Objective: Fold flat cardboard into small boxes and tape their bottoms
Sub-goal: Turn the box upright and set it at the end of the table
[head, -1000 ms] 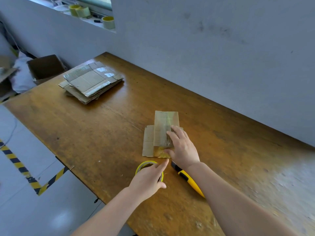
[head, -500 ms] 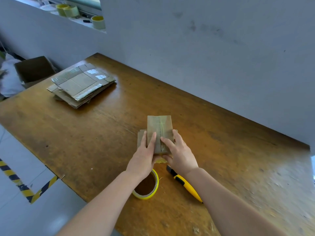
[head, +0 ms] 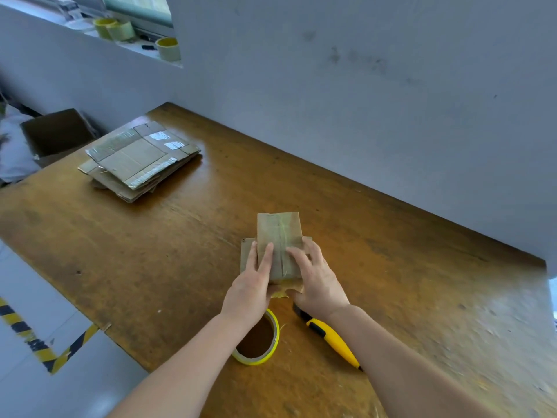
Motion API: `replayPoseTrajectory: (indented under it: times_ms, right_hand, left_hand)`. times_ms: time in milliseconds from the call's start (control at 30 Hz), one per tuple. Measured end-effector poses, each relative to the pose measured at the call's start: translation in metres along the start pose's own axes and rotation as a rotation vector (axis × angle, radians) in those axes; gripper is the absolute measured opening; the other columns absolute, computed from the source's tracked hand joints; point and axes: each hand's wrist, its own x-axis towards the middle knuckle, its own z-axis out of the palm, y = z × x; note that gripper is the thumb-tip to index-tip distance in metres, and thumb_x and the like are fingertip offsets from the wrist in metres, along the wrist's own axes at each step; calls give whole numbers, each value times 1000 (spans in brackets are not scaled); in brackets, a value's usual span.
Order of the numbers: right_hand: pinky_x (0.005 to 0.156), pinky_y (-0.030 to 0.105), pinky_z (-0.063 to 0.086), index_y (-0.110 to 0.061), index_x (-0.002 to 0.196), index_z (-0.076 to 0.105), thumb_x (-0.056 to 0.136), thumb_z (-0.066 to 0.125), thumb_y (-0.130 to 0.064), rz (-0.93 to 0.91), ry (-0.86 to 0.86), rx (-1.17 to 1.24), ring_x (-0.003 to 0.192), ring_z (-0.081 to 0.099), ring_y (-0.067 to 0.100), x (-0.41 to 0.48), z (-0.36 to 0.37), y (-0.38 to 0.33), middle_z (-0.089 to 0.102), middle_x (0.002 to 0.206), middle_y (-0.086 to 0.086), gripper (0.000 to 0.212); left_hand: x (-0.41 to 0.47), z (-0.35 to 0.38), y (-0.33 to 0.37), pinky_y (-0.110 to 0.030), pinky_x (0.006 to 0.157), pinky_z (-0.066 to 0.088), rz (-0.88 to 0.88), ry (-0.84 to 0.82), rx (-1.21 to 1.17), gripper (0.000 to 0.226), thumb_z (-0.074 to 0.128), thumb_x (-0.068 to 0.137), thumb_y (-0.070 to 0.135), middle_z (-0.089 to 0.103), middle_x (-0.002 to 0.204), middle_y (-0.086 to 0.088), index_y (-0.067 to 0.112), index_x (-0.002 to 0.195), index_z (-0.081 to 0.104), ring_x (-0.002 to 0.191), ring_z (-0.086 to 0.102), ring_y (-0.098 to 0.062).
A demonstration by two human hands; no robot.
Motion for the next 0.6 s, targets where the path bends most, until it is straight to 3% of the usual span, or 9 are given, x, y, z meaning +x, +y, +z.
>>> replayPoseTrajectory:
  times_ms: [67, 133, 200, 267, 367, 500, 600]
  right_hand:
    - [102, 34, 48, -31, 149, 18, 82, 69, -39, 167, 0, 271, 134, 39, 17, -1, -12, 4, 23, 155, -6, 85]
    - [107, 38, 40, -32, 151, 19, 89, 59, -39, 390, 67, 554, 137, 36, 17, -1, -21, 6, 27, 156, -5, 74]
    - [110, 37, 34, -25, 152, 22, 98, 48, -37, 537, 102, 635, 142, 31, 20, 1, -31, 5, 27, 158, 0, 61]
    - [111, 36, 31, -16, 154, 19, 102, 38, -43, 662, 67, 721, 143, 29, 24, 2, -35, 6, 25, 159, 5, 62]
    - [109, 42, 35, -12, 152, 27, 98, 41, -53, 826, 80, 955, 136, 41, 30, 3, -37, 1, 40, 151, 10, 69]
    - [103, 38, 45, -18, 146, 37, 95, 60, -37, 742, 304, 1090, 124, 51, 24, 2, -44, -4, 52, 138, 2, 59]
    - [73, 24, 50, -22, 117, 56, 96, 59, -31, 583, 430, 941, 96, 60, 14, 1, -51, -13, 63, 110, -5, 24]
  left_hand:
    - [0, -4, 0, -32, 101, 45, 8, 35, -105, 89, 58, 93, 34, 1, 162, -9, 26, 152, -7, 125, 52, -22]
    - [3, -11, 3, -35, 103, 44, -21, 87, -285, 88, 61, 92, 29, 9, 161, -6, 26, 153, -2, 134, 42, -22]
    - [8, -18, 5, -36, 107, 41, -88, 157, -491, 86, 65, 89, 25, 21, 157, -2, 26, 153, 7, 138, 36, -20]
    - [13, -22, 6, -39, 109, 39, -166, 191, -672, 84, 67, 88, 23, 32, 152, 1, 29, 153, 14, 137, 36, -18]
    - [13, -23, 8, -44, 99, 50, -249, 140, -973, 82, 68, 87, 20, 38, 147, 5, 40, 149, 19, 129, 46, -18]
    - [8, -26, 9, -35, 91, 54, -315, 38, -1226, 79, 66, 89, 16, 42, 136, 7, 38, 149, 20, 116, 51, -16]
    - [8, -26, 6, -34, 93, 47, -392, -75, -1202, 69, 69, 88, 21, 48, 133, 7, 34, 145, 33, 123, 49, -20]
